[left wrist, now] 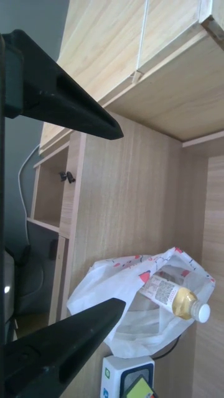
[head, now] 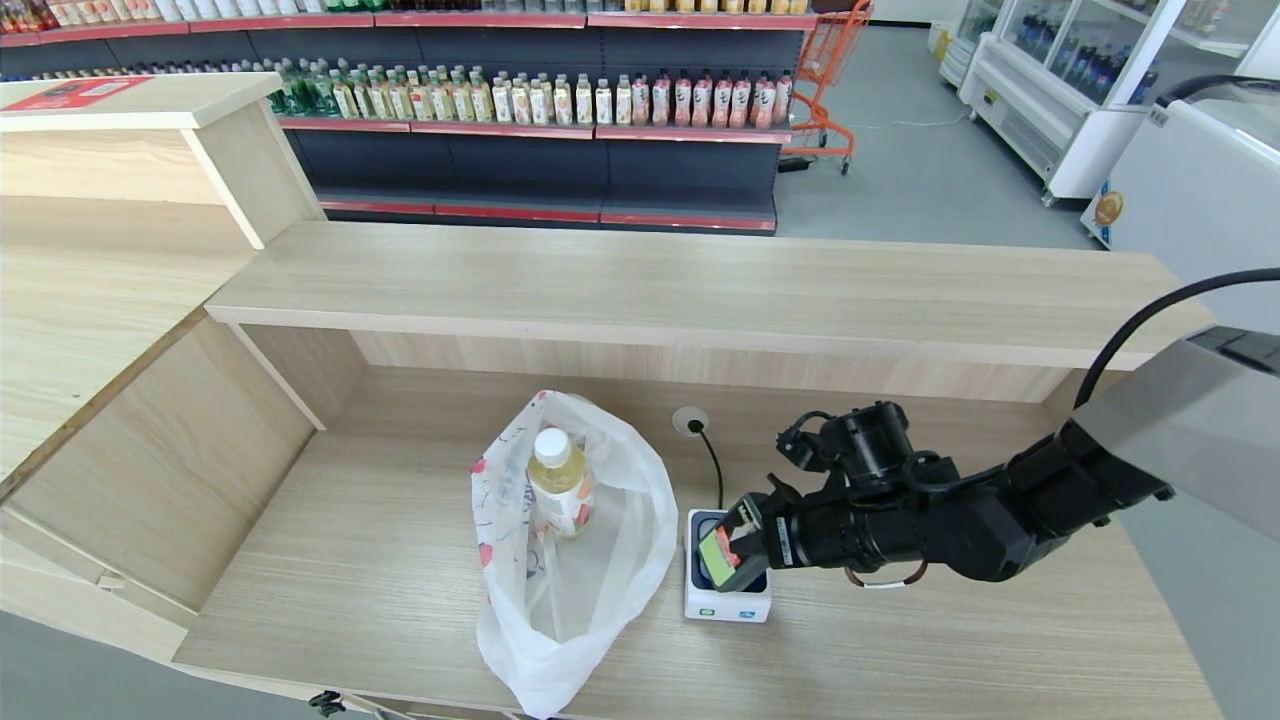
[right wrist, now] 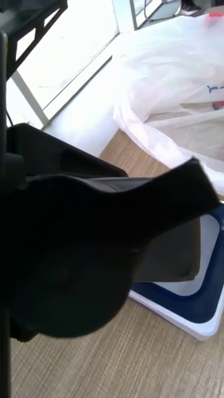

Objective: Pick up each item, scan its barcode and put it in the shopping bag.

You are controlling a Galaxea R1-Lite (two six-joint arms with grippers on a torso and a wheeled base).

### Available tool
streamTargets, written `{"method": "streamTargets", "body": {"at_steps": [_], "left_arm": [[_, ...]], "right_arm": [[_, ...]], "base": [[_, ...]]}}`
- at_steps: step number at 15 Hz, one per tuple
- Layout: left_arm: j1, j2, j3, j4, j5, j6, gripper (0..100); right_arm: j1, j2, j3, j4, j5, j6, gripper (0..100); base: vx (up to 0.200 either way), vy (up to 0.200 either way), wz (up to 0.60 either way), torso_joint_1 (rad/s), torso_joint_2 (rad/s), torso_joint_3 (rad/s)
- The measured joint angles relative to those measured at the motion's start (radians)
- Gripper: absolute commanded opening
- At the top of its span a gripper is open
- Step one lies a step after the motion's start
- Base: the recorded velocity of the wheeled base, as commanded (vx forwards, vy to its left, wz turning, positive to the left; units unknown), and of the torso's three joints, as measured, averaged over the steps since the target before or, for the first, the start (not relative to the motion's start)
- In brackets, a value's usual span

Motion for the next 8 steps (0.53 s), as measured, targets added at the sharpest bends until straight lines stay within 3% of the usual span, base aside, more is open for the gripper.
{"method": "streamTargets", "body": {"at_steps": [4,6,8], "left_arm": [[0.0,0.0,0.0,0.0,0.0,0.0,100],[0.0,0.0,0.0,0.0,0.0,0.001,100],[0.0,0.0,0.0,0.0,0.0,0.002,100]], "right_arm": [[-0.003,-0.117,-0.028,0.038,-0.002,-0.039,0],[-0.031,-0.223,-0.026,0.097,-0.018,-0.243,0],[-0.064,-0.325,0.011,0.128,-0.05,-0.357,0]], "base": [[0.0,0.0,0.0,0.0,0.0,0.0],[0.0,0.0,0.0,0.0,0.0,0.0],[0.0,0.0,0.0,0.0,0.0,0.0]]}}
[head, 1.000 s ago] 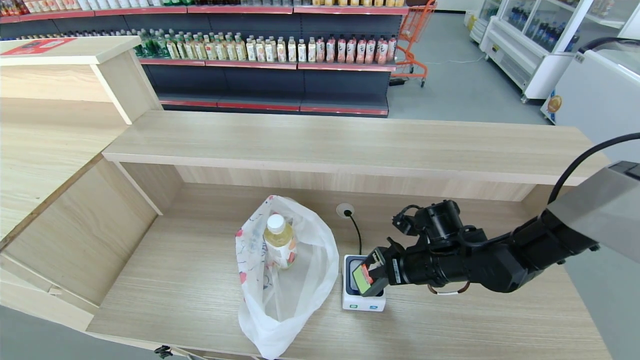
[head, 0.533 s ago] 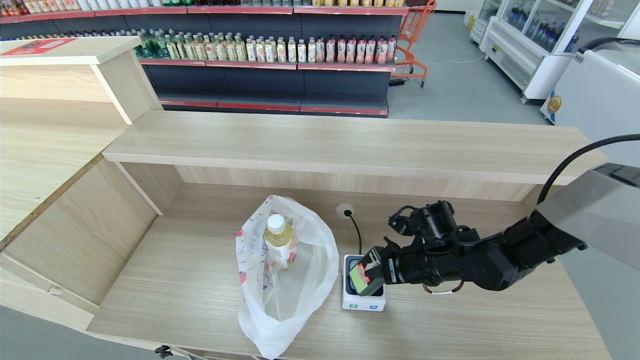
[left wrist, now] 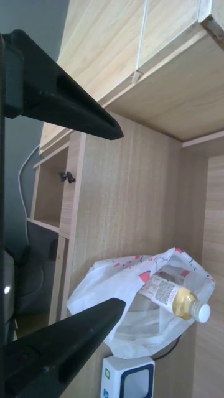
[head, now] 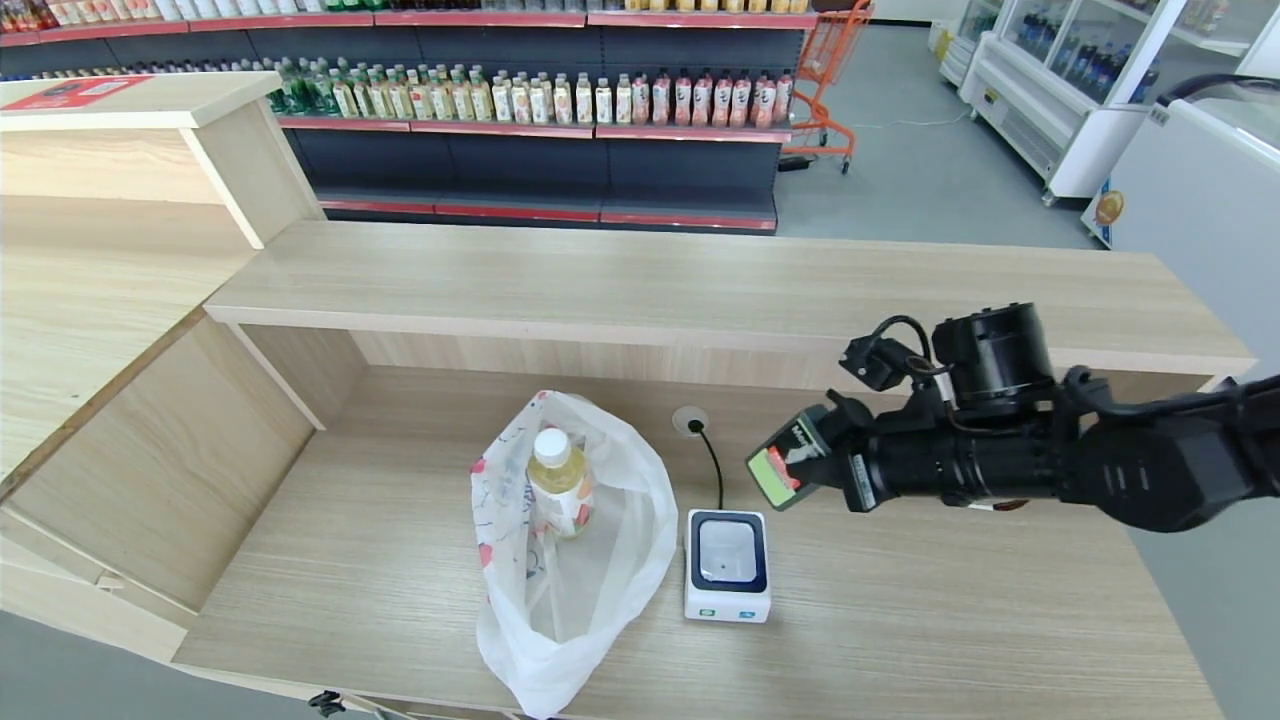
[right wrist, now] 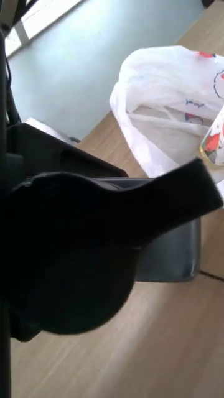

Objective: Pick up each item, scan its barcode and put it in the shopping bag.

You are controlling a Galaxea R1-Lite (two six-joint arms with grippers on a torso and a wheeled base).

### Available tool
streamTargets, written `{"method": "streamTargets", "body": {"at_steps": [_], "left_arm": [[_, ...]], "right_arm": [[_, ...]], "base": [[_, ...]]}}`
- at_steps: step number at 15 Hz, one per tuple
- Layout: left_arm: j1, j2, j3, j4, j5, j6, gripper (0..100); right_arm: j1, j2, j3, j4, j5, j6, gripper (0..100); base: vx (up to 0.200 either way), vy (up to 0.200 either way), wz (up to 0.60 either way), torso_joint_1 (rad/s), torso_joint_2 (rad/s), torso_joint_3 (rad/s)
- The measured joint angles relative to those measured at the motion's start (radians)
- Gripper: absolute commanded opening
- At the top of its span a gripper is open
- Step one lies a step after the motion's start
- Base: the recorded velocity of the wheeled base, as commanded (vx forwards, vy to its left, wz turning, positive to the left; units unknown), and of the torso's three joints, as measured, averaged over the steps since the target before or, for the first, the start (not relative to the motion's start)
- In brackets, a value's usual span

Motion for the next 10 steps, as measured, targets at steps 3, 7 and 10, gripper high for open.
{"method": "streamTargets", "body": {"at_steps": [3,7,10], "left_arm": [[0.0,0.0,0.0,0.0,0.0,0.0,100],[-0.001,0.0,0.0,0.0,0.0,0.001,100],[0.0,0.0,0.0,0.0,0.0,0.0,100]], "right_arm": [[-0.021,-0.133,0.06,0.037,0.05,0.011,0],[-0.024,-0.237,0.07,0.167,0.084,0.029,0],[-0.023,-0.256,0.073,0.197,0.081,0.03,0]], "base": [[0.0,0.2,0.0,-0.007,0.0,0.004],[0.0,0.2,0.0,0.003,0.01,0.002],[0.0,0.2,0.0,-0.002,0.0,0.004]]}}
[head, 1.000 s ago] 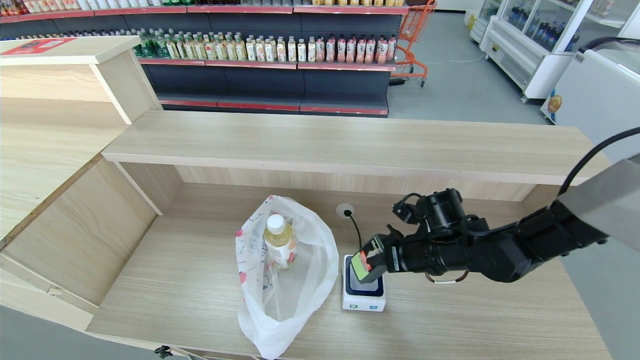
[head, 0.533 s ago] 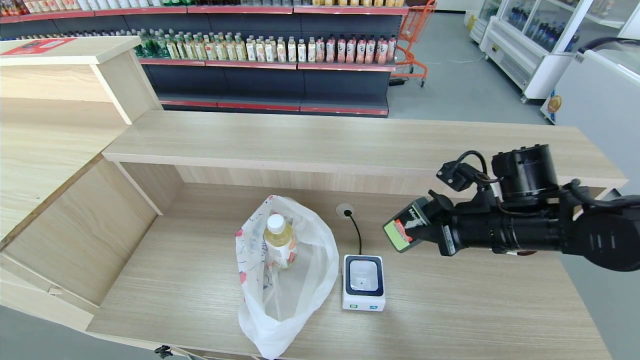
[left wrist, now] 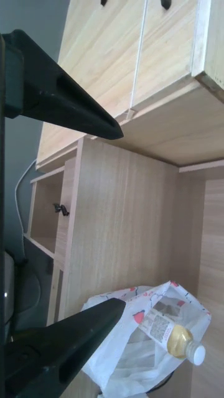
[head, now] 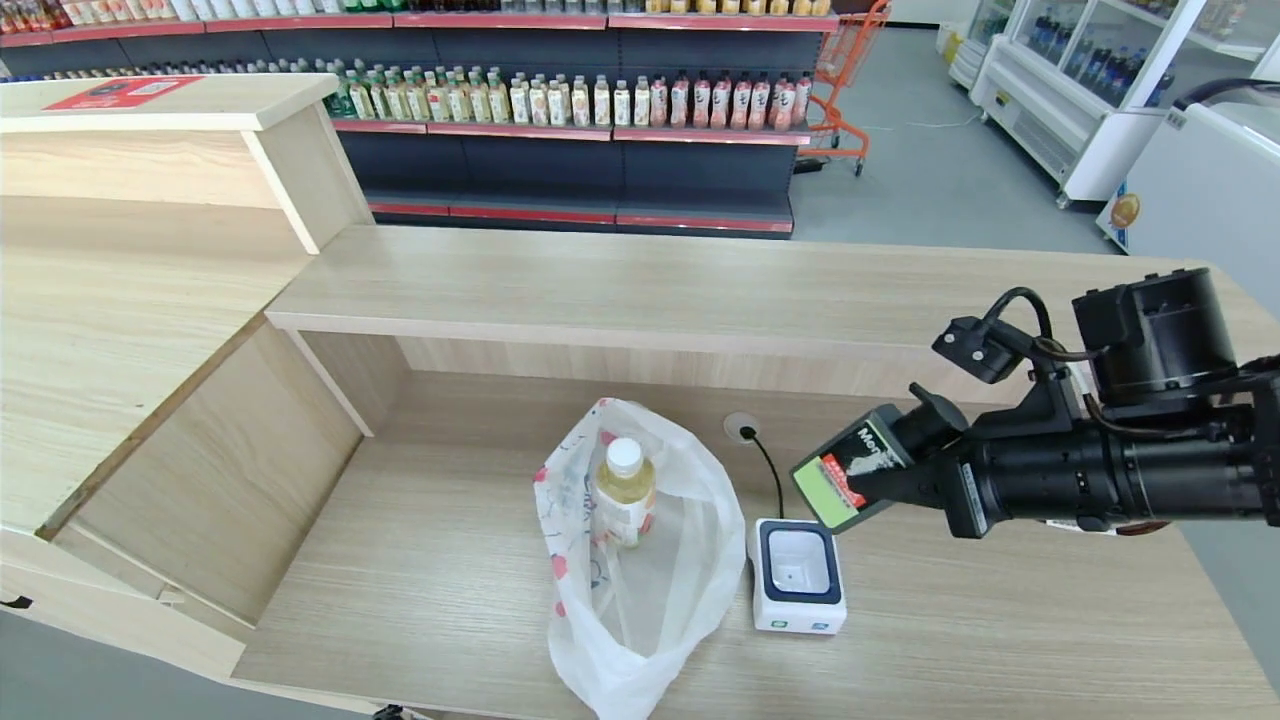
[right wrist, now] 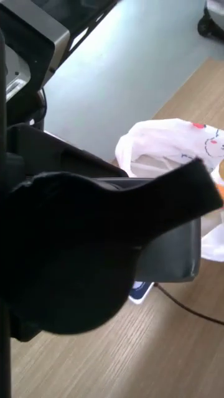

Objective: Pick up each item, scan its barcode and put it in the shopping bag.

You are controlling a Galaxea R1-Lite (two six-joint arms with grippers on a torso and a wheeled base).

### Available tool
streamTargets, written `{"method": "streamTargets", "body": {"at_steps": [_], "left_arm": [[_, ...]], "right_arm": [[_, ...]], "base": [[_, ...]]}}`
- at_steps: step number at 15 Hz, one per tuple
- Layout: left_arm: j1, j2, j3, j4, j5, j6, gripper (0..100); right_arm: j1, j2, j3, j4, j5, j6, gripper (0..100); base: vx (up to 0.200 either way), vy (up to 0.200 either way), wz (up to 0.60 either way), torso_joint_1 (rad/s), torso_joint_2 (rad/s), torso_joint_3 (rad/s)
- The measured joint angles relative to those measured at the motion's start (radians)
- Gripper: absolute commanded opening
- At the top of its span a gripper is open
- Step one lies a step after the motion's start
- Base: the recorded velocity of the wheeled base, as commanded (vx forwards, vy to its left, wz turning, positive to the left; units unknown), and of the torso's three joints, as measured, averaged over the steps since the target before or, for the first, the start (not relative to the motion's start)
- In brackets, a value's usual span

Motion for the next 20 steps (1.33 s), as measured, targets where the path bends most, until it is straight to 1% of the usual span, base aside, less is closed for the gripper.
{"method": "streamTargets", "body": {"at_steps": [3,7,9,12,16,17,20], "left_arm": [[0.0,0.0,0.0,0.0,0.0,-0.001,100],[0.001,0.0,0.0,0.0,-0.001,-0.001,100],[0.0,0.0,0.0,0.0,0.0,-0.001,100],[0.0,0.0,0.0,0.0,0.0,-0.001,100],[0.0,0.0,0.0,0.0,0.0,-0.002,100],[0.0,0.0,0.0,0.0,0.0,-0.001,100],[0.0,0.0,0.0,0.0,0.0,-0.001,100]], "right_arm": [[0.018,0.035,0.005,-0.002,-0.001,-0.002,0],[0.082,0.146,0.016,-0.029,0.003,-0.009,0],[0.117,0.216,0.027,-0.105,-0.018,-0.037,0],[0.137,0.307,0.086,-0.243,-0.041,-0.143,0],[0.168,0.44,0.122,-0.519,-0.047,-0.169,0],[0.178,0.464,0.12,-0.541,-0.048,-0.18,0],[0.193,0.55,0.114,-0.583,-0.08,-0.309,0]], "base": [[0.0,0.0,0.0,0.0,0.0,0.0],[0.0,0.0,0.0,0.0,0.0,0.0],[0.0,0.0,0.0,0.0,0.0,0.0],[0.0,0.0,0.0,0.0,0.0,0.0],[0.0,0.0,0.0,0.0,0.0,0.0],[0.0,0.0,0.0,0.0,0.0,0.0],[0.0,0.0,0.0,0.0,0.0,0.0]]}}
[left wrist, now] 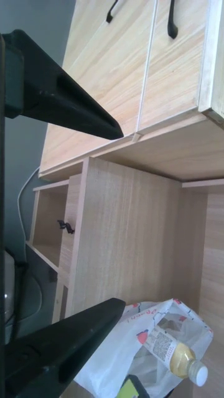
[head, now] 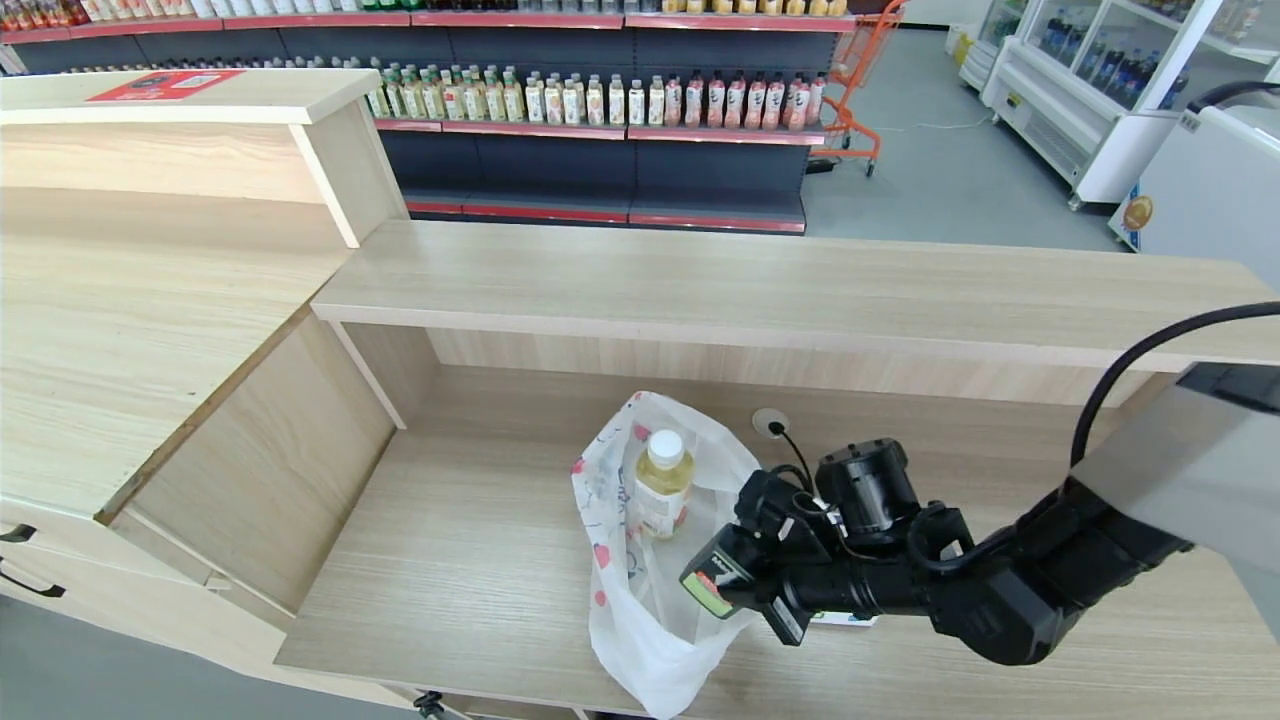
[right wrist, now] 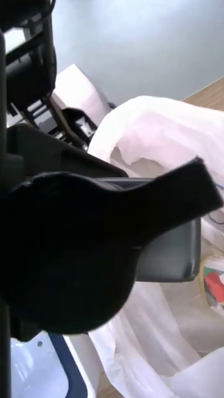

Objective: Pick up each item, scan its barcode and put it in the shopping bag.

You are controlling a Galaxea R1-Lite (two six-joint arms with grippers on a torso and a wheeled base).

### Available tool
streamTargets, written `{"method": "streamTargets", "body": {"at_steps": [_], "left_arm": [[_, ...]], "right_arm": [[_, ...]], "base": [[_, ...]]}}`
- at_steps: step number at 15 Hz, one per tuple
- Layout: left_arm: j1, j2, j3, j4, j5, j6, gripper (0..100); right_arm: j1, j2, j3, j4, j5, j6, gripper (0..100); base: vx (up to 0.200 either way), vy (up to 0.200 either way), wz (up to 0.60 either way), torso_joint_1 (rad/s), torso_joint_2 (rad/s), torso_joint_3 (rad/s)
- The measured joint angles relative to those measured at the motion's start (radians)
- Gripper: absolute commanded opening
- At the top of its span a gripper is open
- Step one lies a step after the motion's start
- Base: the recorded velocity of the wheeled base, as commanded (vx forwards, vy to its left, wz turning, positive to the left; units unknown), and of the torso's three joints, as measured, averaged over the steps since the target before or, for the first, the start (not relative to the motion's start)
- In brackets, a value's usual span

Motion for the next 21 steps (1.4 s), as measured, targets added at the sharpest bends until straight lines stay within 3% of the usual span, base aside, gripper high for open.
{"method": "streamTargets", "body": {"at_steps": [4,8,9,12,18,21], "left_arm": [[0.0,0.0,0.0,0.0,0.0,0.0,100],[0.0,0.0,0.0,0.0,0.0,0.0,100],[0.0,0.0,0.0,0.0,0.0,0.0,100],[0.0,0.0,0.0,0.0,0.0,0.0,100],[0.0,0.0,0.0,0.0,0.0,0.0,100],[0.0,0.0,0.0,0.0,0.0,0.0,100]], "right_arm": [[0.009,0.121,-0.003,-0.185,-0.008,-0.09,0],[0.016,0.197,-0.018,-0.222,-0.008,-0.231,0],[0.016,0.205,-0.02,-0.223,-0.007,-0.24,100],[0.014,0.201,-0.034,-0.222,0.0,-0.19,100],[0.004,0.009,-0.032,-0.203,0.019,0.288,100],[-0.062,-0.196,0.023,-0.06,0.017,0.356,100]], "base": [[0.0,0.0,0.0,0.0,0.0,0.0],[0.0,0.0,0.0,0.0,0.0,0.0],[0.0,0.0,0.0,0.0,0.0,0.0],[0.0,0.0,0.0,0.0,0.0,0.0],[0.0,0.0,0.0,0.0,0.0,0.0],[0.0,0.0,0.0,0.0,0.0,0.0]]}}
